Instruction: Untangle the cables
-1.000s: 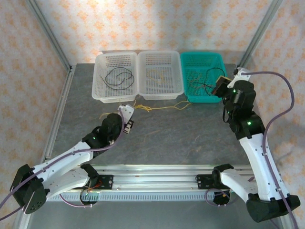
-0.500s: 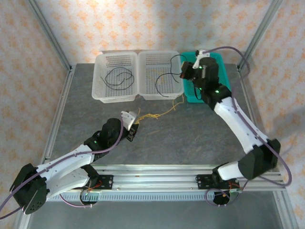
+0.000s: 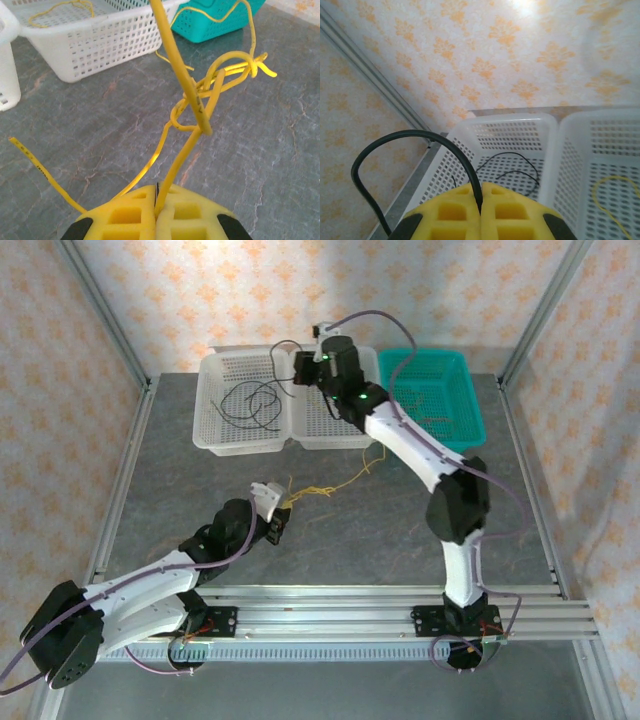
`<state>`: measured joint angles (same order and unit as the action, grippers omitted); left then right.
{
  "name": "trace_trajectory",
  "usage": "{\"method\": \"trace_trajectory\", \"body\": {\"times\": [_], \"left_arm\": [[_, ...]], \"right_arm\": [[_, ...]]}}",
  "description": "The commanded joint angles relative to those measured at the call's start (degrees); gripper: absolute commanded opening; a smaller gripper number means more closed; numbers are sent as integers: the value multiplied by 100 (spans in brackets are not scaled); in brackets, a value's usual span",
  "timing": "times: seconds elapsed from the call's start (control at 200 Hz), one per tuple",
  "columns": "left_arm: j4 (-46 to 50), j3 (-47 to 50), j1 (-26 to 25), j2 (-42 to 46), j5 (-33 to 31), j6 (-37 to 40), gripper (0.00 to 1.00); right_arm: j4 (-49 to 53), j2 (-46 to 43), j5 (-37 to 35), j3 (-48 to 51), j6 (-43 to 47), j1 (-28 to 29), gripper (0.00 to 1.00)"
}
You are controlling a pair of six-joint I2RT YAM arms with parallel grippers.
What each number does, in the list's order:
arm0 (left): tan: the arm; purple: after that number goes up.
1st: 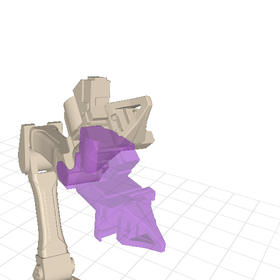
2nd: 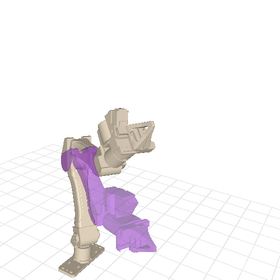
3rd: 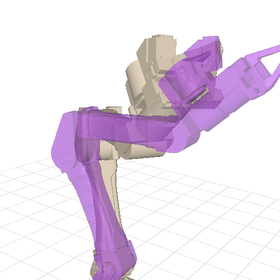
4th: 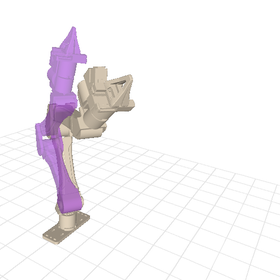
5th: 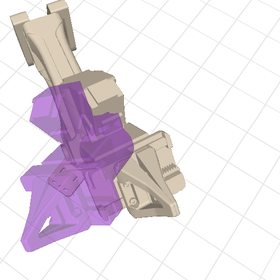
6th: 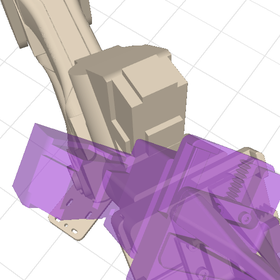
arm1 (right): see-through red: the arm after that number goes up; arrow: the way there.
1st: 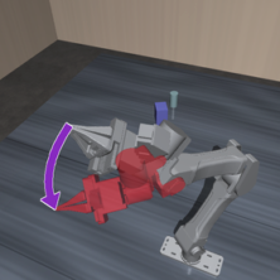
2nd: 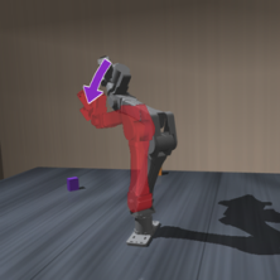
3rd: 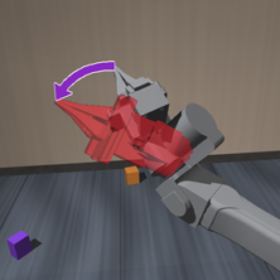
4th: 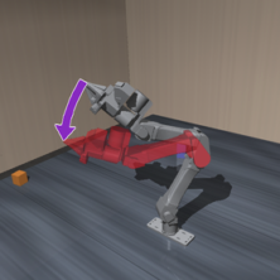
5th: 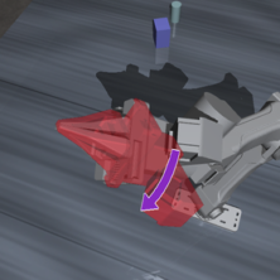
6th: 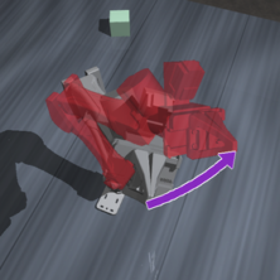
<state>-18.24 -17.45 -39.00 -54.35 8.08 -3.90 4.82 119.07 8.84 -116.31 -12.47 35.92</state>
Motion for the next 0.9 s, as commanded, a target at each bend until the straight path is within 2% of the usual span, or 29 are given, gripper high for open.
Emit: {"method": "trace_trajectory", "body": {"times": [0.0,0.18,0.345,0.436,0.516,0.706,0.891], "left_arm": [[-692,195,-20,151,-199,-379,0],[-751,282,-19,208,-192,-483,0],[-716,282,-19,315,-192,-523,0],[-710,276,-13,362,-175,-541,0],[-725,252,-20,381,-151,-559,0],[-706,53,-11,434,-127,-465,0],[-423,-491,15,401,254,27,0]], "right_arm": [[100,927,-113,-1106,-176,73,0],[450,2661,157,-3454,-616,73,0],[348,2747,296,-3455,-685,73,39],[590,2500,187,-3435,-381,65,49],[889,2132,40,-3354,-78,31,52],[1493,641,-293,-2159,687,-6,51],[1120,-1755,-476,879,1273,-41,51]]}}
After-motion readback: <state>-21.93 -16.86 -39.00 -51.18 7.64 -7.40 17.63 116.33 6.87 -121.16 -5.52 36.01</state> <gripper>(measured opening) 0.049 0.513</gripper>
